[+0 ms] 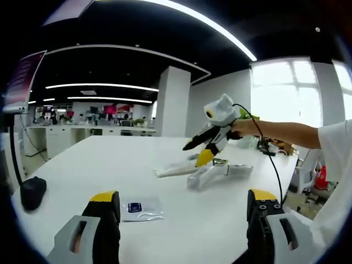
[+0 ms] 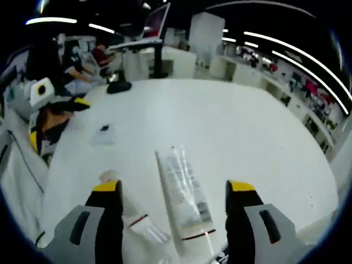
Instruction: Arrange the skincare products in the storage area until every visible bottle or jar stands upright without overlapping.
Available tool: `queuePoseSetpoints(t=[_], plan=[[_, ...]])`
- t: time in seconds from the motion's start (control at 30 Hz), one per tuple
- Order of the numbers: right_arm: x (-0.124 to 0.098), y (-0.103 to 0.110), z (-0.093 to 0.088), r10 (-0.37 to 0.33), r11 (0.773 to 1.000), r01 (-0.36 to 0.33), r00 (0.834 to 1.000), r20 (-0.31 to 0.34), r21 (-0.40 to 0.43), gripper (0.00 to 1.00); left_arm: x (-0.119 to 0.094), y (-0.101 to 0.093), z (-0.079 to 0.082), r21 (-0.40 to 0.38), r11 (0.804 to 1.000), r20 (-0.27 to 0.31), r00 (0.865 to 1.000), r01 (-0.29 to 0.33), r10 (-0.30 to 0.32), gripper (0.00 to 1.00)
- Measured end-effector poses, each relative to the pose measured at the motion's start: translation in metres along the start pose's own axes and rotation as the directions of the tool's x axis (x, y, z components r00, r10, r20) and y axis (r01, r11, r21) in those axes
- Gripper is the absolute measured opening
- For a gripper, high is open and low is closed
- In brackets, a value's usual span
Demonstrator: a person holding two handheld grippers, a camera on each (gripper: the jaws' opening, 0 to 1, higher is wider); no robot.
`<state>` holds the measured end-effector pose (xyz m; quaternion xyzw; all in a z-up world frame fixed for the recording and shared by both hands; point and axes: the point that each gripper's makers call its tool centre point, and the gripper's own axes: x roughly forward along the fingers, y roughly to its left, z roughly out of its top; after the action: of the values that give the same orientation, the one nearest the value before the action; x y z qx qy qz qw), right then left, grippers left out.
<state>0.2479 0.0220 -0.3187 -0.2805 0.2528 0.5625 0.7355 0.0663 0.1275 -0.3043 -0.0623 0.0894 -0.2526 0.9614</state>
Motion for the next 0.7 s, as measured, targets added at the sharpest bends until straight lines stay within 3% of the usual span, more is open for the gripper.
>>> queuePoseSetpoints(t=[0.2, 0.37, 0.7], plan=[[0.016, -0.011, -0.01, 0.019, 0.999, -0.015, 0.996, -0.083, 0.048, 0.74, 0.001, -0.003, -0.001, 0.002, 1.0, -0.003, 1.0, 0.006, -0.006, 0.99], [0.024, -0.005, -0.02, 0.064, 0.997, -0.058, 0.988, -0.138, 0.049, 0.78, 0.0, -0.002, 0.0, 0.002, 1.0, -0.002, 1.0, 0.004, -0.004, 0.99], [0.034, 0.001, -0.032, 0.092, 0.995, -0.08, 0.97, -0.225, 0.065, 0.67, 0.0, 0.0, 0.0, -0.002, 1.0, 0.0, 1.0, 0.001, -0.001, 0.99]])
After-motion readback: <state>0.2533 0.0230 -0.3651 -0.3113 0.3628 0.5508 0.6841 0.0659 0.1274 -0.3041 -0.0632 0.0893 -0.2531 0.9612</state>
